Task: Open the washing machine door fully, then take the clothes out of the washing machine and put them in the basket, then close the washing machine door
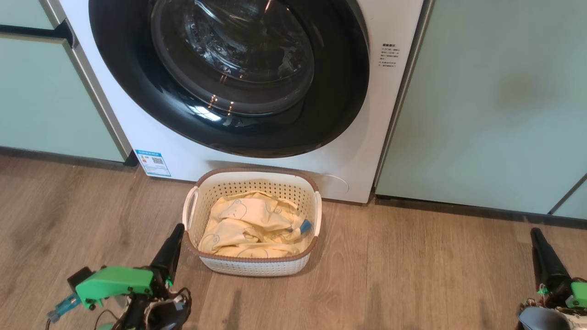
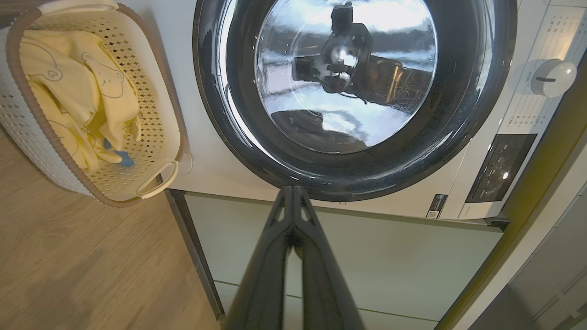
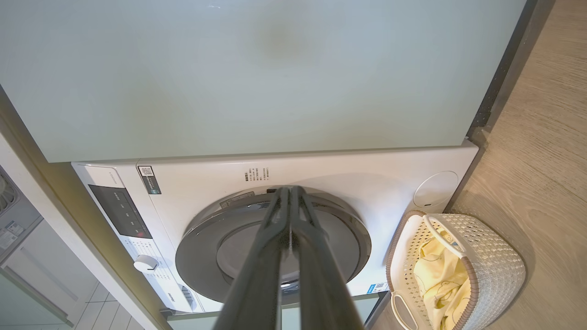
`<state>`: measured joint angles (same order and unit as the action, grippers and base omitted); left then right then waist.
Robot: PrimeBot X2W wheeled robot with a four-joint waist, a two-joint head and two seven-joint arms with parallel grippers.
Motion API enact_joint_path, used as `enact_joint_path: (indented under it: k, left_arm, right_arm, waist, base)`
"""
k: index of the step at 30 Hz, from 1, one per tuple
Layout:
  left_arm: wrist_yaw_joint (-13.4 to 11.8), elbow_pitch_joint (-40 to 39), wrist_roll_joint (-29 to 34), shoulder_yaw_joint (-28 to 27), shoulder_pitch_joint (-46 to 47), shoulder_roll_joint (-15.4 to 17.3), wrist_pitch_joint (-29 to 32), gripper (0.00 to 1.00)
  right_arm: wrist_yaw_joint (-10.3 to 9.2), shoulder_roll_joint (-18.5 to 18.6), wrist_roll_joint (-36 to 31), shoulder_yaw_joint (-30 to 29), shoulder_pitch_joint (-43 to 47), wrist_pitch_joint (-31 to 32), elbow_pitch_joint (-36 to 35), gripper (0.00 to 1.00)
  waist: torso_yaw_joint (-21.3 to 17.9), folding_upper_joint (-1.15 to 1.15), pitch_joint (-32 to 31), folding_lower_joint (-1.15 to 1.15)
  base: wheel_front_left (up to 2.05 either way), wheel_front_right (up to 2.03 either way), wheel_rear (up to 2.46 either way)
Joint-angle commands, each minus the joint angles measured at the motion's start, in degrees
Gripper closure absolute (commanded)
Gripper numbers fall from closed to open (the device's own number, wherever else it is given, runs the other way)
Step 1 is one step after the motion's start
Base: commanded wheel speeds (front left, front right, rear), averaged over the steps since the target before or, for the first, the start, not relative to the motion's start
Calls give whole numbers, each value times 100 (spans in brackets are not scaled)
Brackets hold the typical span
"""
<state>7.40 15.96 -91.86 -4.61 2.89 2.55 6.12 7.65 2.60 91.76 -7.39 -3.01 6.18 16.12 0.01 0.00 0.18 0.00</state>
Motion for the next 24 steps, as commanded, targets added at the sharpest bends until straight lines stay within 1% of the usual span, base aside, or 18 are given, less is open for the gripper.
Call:
enact_joint_path:
  k: [1, 24]
  left_arm:
    - [9, -192, -29, -193, 330, 32, 37, 100]
    - [9, -192, -30, -192, 330, 32, 37, 100]
  right_arm:
    - [-16, 28, 41, 88, -318, 30, -210, 100]
    - [-16, 28, 42, 88, -318, 30, -210, 100]
  waist:
    - [-1, 0, 0, 0]
    - [-1, 0, 0, 0]
  base:
    - [0, 0, 0]
    - [0, 0, 0]
